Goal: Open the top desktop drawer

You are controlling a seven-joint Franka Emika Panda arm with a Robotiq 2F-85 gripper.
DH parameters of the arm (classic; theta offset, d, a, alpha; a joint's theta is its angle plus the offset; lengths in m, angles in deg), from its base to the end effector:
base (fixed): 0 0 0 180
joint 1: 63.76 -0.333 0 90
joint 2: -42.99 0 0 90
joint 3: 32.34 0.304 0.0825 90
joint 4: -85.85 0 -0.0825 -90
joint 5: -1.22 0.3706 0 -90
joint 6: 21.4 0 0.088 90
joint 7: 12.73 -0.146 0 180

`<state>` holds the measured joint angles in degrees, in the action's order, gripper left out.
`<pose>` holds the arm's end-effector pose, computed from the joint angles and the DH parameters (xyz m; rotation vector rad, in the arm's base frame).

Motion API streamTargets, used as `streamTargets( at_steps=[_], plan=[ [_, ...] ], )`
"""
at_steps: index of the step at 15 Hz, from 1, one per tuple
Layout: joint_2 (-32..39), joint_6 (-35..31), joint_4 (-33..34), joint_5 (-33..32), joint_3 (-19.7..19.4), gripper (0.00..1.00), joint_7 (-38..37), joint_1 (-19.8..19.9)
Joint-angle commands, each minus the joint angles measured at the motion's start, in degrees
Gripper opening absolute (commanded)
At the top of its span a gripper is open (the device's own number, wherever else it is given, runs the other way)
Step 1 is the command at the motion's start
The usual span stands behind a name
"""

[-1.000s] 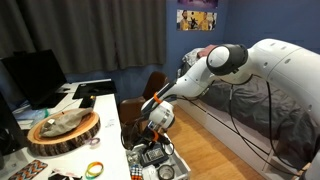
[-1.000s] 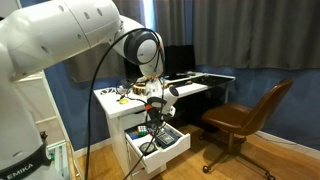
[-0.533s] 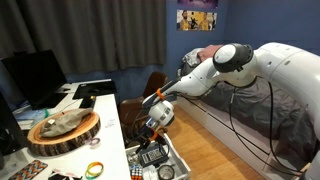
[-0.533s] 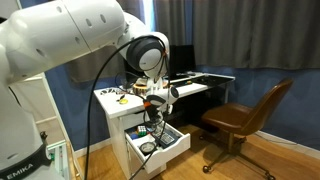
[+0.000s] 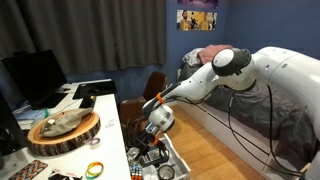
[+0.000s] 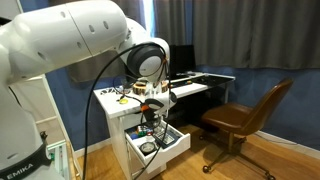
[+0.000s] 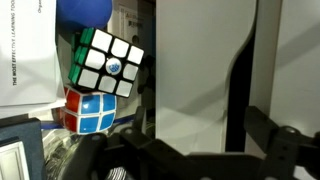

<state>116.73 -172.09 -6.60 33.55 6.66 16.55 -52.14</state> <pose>0.5589 0.2855 -0.0333 -2.2243 -0.0599 0.1617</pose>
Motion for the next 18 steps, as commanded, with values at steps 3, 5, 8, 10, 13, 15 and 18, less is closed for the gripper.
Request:
streamTargets(
  at_steps=[3, 5, 8, 10, 13, 15, 18],
  plan=[
    [5.62, -1.4, 4.41, -2.34, 2.51, 1.0, 2.83, 0.04],
    [7.77, -3.79, 5.99, -1.83, 3.67, 1.0, 3.51, 0.01],
    [11.24, -5.1, 8.18, -2.29, 6.3, 1.0, 4.59, 0.75],
    [12.97, -4.55, 9.38, -2.42, 7.58, 1.0, 5.6, 1.57],
    [15.81, -3.74, 11.79, -2.94, 8.98, 1.0, 6.88, 1.51],
    [11.8, -0.98, 10.64, 5.92, 5.45, 1.0, 11.49, -1.12],
    [11.34, -4.16, 12.65, 2.09, 1.32, 1.0, 5.81, -5.91]
  ],
)
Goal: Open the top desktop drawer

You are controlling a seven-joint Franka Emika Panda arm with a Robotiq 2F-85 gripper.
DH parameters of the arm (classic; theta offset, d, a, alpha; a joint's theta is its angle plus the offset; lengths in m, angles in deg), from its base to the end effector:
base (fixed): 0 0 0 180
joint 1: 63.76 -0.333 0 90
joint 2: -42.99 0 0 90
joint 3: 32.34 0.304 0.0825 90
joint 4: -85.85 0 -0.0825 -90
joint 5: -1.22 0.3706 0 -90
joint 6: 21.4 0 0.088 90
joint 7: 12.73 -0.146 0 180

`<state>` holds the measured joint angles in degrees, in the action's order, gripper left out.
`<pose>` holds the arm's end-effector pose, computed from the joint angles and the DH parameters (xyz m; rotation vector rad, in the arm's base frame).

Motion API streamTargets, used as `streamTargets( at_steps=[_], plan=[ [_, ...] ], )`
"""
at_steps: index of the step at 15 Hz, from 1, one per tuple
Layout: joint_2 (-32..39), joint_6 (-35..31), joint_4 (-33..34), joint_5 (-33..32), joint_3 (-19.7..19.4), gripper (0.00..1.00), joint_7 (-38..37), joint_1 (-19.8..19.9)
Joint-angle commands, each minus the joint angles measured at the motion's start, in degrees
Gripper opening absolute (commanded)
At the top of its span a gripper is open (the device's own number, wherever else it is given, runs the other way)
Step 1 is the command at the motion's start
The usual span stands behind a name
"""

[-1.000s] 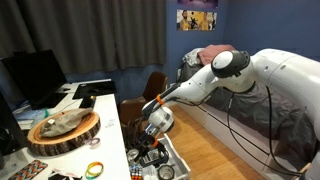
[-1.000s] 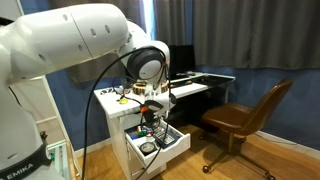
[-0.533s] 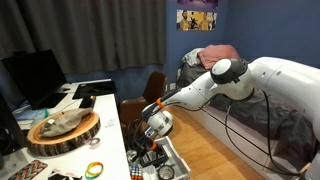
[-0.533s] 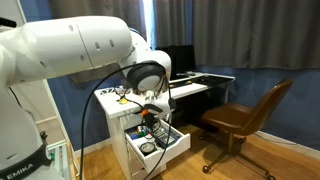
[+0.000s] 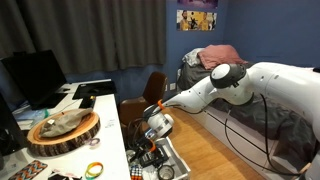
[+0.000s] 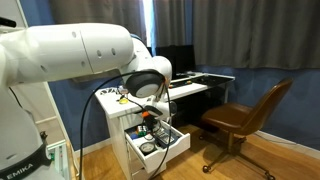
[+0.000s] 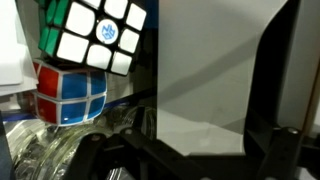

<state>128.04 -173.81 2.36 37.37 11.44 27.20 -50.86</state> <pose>0.5730 0.2968 -0.0703 -2.0932 -0.0268 0.0355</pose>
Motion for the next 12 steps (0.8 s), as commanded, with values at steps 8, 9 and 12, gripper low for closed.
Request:
streamTargets(
  at_steps=[8, 9, 12],
  plan=[
    [-4.56, -3.45, 2.06, -7.0, -9.5, 1.0, -13.19, -10.53],
    [-5.16, -3.12, 1.77, -7.61, -10.19, 1.0, -13.95, -10.71],
    [-7.14, -2.2, 0.52, -9.45, -12.14, 1.0, -16.11, -10.93]
  ],
)
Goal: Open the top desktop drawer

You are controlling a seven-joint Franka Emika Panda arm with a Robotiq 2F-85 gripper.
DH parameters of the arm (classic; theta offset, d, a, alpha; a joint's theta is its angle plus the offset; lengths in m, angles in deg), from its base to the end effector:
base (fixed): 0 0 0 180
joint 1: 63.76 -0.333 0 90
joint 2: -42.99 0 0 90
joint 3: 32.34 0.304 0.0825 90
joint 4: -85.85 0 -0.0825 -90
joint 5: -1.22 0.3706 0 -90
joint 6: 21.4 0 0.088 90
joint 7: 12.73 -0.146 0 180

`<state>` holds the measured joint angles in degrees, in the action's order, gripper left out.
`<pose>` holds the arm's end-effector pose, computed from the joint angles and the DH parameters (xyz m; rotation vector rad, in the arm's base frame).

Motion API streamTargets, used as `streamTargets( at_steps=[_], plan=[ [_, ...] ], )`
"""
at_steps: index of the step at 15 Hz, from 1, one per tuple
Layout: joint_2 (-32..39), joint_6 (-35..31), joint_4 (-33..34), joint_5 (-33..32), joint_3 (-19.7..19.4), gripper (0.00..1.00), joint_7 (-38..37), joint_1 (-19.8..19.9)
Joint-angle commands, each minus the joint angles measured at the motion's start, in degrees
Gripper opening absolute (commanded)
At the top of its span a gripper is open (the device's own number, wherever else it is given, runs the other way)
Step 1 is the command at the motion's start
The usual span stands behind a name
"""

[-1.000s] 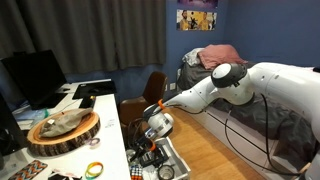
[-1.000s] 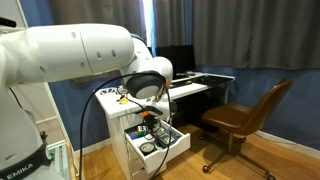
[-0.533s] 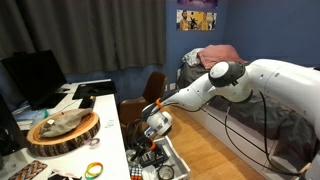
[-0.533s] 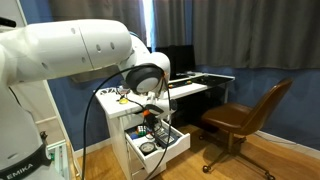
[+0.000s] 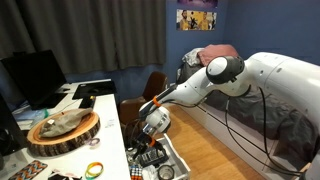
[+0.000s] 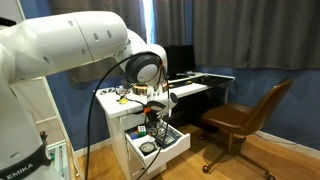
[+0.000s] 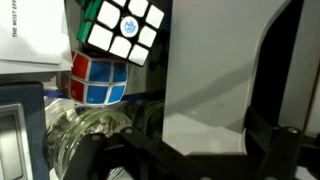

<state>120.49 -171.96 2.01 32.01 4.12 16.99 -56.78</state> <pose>0.5842 0.2923 -0.0513 -2.2646 -0.1040 0.0905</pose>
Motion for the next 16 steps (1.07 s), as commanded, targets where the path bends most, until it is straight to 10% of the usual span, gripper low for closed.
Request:
streamTargets(
  at_steps=[1, 16],
  plan=[
    [-0.32, -3.87, 0.24, -4.49, -5.41, 1.0, -6.5, -5.07],
    [-8.3, -2.01, -5.55, -6.34, -13.75, 1.0, -15.87, -9.73]
  ],
)
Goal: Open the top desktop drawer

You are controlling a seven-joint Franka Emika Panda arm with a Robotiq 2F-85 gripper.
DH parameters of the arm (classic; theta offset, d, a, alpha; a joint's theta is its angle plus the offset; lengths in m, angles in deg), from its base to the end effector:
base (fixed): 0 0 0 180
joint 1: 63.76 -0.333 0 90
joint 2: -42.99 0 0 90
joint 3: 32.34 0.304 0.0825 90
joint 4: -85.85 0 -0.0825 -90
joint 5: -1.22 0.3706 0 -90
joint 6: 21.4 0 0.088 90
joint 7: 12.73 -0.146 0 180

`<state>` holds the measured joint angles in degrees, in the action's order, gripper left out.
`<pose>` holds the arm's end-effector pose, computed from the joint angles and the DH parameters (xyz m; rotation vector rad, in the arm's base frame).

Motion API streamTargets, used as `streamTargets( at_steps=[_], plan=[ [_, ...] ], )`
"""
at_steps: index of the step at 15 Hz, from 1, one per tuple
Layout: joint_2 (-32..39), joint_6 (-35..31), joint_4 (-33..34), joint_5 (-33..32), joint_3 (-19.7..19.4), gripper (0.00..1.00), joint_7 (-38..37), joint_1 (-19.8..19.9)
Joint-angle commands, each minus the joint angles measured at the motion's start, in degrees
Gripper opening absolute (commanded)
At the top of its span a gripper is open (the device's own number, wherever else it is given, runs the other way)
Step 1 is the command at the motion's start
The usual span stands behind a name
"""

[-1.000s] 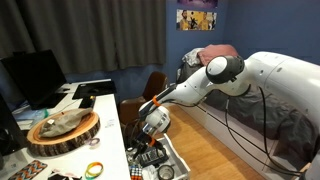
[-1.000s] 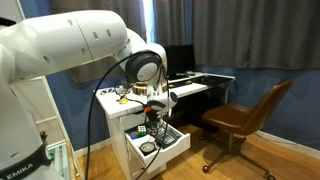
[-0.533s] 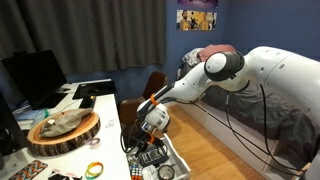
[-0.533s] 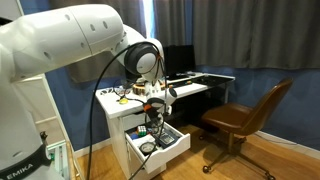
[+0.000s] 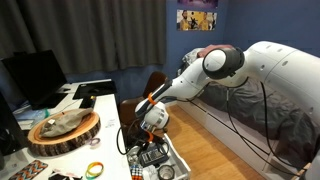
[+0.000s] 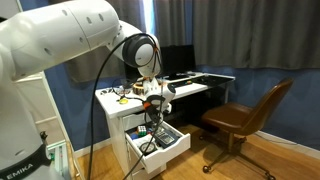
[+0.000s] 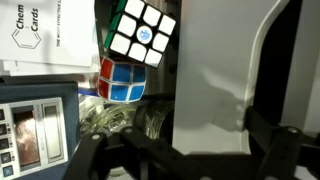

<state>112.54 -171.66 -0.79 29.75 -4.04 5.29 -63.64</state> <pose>0.5859 0.2899 -0.0300 -2.4465 -0.0710 0.1456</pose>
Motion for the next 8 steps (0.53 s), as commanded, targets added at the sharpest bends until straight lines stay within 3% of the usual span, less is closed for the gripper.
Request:
streamTargets(
  at_steps=[1, 4, 8],
  plan=[
    [-1.53, -2.24, -3.62, -4.33, -6.03, 1.0, -4.59, -3.01],
    [-4.82, -3.17, -6.52, -4.69, -6.78, 1.0, -5.3, -2.92],
    [-3.92, -5.82, -9.75, -4.1, -3.71, 1.0, -0.63, 2.13]
  ],
)
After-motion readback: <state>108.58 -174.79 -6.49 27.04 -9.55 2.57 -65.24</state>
